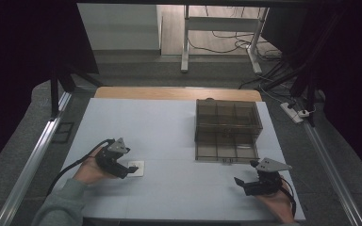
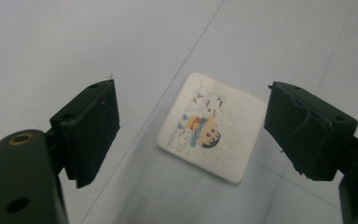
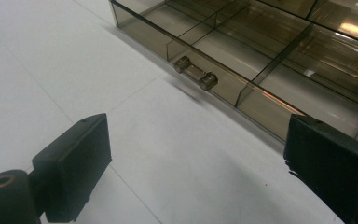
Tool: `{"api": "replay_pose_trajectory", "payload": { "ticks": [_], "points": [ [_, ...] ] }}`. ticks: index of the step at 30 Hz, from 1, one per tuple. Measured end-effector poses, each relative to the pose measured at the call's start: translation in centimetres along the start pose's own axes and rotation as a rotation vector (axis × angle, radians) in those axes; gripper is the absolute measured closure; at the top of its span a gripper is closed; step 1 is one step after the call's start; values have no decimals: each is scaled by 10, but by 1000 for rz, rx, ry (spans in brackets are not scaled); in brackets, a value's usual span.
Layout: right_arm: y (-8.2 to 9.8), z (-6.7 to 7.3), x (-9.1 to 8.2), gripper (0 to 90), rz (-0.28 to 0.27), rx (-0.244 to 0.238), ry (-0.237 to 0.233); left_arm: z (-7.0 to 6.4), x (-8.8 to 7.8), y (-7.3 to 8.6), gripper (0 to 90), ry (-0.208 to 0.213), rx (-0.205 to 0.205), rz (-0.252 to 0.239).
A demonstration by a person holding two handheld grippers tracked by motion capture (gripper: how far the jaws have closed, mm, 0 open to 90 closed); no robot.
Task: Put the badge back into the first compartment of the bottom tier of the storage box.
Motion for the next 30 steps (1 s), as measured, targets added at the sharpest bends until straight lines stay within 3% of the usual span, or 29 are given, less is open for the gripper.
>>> {"api": "replay_pose_trajectory", "payload": {
  "ticks": [16,30],
  "points": [
    [4,0,2,72,32,-3,1,-4,18,-5,168,86,57,89],
    [4,0,3,73,33,3,-1,-9,27,-5,167,110,89,120]
  ]
}}
Point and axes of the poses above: each handheld gripper's, and its own axes: x roughly forward along the jaws, y roughly out of its underside, z roughly to its left, the point moved 8 cm from there along x, roughly forward along the jaws, and after that the axes turned 3 degrees about -z, right-handed, at the moved point
